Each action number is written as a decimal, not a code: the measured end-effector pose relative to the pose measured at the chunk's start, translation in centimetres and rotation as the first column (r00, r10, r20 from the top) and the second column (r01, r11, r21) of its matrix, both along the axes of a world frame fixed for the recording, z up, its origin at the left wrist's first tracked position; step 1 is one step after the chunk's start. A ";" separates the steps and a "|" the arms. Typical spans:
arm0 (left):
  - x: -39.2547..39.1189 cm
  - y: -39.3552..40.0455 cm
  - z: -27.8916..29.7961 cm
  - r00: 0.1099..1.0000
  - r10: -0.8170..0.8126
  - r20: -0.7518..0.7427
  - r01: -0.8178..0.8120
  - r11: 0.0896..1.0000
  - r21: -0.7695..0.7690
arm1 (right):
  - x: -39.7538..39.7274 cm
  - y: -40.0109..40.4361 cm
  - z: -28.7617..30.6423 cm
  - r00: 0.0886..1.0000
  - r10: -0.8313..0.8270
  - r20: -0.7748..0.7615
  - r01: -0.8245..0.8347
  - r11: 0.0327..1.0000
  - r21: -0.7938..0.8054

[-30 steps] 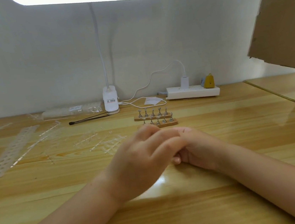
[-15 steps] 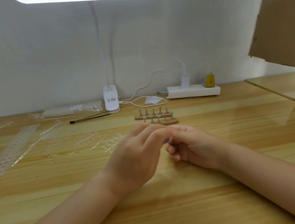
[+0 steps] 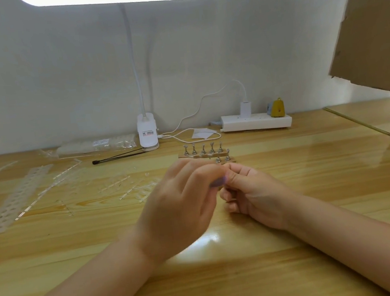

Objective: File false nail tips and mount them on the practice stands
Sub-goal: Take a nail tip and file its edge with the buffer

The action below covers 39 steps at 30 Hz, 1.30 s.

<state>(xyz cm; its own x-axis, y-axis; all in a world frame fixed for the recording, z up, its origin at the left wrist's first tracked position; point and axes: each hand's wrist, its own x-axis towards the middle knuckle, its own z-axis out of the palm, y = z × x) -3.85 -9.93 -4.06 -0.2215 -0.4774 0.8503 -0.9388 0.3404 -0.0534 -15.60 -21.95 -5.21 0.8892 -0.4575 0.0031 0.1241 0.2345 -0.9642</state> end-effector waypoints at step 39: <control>0.8 0.1 -0.5 0.994 0.105 -0.009 -0.103 0.988 0.115 | -0.2 0.0 0.4 1.000 0.019 -0.014 -0.019 0.999 0.027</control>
